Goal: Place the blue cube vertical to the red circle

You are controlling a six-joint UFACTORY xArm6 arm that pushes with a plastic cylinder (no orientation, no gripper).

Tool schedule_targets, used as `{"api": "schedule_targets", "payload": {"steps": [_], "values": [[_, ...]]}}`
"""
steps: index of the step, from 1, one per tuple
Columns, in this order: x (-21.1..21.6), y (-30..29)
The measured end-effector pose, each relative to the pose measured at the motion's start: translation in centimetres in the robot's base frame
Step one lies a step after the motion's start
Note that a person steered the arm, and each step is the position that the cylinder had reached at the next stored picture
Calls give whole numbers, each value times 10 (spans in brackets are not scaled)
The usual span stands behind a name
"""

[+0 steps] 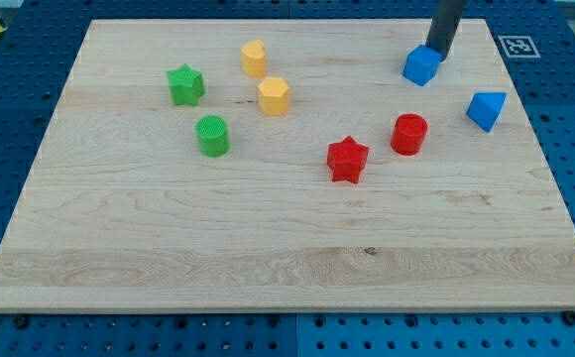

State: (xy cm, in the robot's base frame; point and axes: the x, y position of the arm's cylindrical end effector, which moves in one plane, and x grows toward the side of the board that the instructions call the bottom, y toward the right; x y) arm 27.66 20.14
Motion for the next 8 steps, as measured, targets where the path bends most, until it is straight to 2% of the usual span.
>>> {"api": "schedule_targets", "payload": {"steps": [1,3,8], "values": [[0,21],[2,23],[31,-26]]}}
